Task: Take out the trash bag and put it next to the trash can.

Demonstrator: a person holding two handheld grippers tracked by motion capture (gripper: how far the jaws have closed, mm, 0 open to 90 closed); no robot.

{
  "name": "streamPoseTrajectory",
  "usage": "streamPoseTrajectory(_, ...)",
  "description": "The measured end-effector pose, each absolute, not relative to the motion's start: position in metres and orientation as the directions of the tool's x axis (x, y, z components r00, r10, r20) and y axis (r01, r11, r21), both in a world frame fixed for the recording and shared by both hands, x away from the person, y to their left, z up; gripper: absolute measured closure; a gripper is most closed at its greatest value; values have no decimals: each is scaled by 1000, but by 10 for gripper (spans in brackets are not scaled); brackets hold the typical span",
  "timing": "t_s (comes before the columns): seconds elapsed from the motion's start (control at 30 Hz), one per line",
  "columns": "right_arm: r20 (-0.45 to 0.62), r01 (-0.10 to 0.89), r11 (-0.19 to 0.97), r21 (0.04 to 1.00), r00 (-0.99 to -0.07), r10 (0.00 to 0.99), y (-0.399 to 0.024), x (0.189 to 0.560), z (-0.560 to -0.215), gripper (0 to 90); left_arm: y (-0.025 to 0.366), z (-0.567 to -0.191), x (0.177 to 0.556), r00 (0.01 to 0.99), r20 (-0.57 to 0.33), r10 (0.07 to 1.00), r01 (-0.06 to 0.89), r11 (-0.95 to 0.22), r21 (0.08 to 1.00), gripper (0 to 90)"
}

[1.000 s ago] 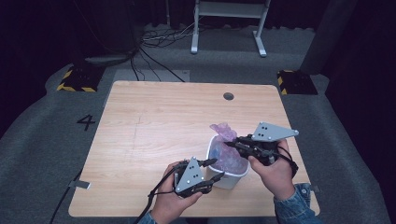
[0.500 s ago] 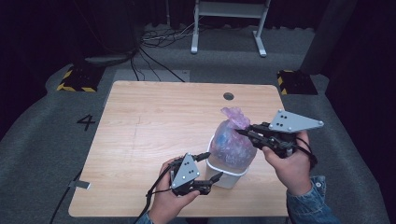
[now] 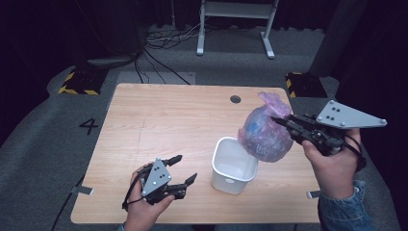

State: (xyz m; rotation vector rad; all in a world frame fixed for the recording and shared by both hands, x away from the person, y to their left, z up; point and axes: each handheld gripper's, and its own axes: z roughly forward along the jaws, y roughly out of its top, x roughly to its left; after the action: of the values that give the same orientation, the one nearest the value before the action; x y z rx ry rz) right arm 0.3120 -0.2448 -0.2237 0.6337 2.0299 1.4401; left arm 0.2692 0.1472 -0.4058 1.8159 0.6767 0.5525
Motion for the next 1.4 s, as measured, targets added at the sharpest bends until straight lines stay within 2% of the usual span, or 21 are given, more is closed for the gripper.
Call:
streamPoseTrajectory(0.23,-178,101,328,939,-673,718,-269,319,-233,860,173,-416,274,667,38,744,232,-257,938,306)
streamPoseTrajectory(0.37,-154,150,319,936,-642,751,-286,328,-248,857,182,-422,278,642,-5,767,266,-216,939,323)
streamPoseTrajectory(0.57,-102,242,307,921,-610,786,-303,348,-286,854,184,-430,275,597,84,798,255,-288,923,326)
streamPoseTrajectory(0.7,-58,304,294,906,-600,798,-310,363,-315,854,189,-438,273,583,82,808,278,-293,915,333)
streamPoseTrajectory(0.9,-24,350,301,887,-617,787,-304,373,-346,849,197,-446,271,559,66,826,308,-281,909,335)
streamPoseTrajectory(1.03,-20,351,315,882,-640,768,-294,376,-357,838,199,-450,271,554,43,832,321,-261,910,336)
streamPoseTrajectory(1.13,19,354,284,891,-655,756,-289,378,-363,834,200,-452,271,556,32,830,330,-256,908,336)
streamPoseTrajectory(1.3,32,378,309,873,-676,736,-275,382,-378,808,199,-453,271,560,23,828,336,-252,907,336)
streamPoseTrajectory(1.4,39,385,308,870,-677,735,-271,381,-383,754,198,-453,272,563,27,826,333,-258,907,336)
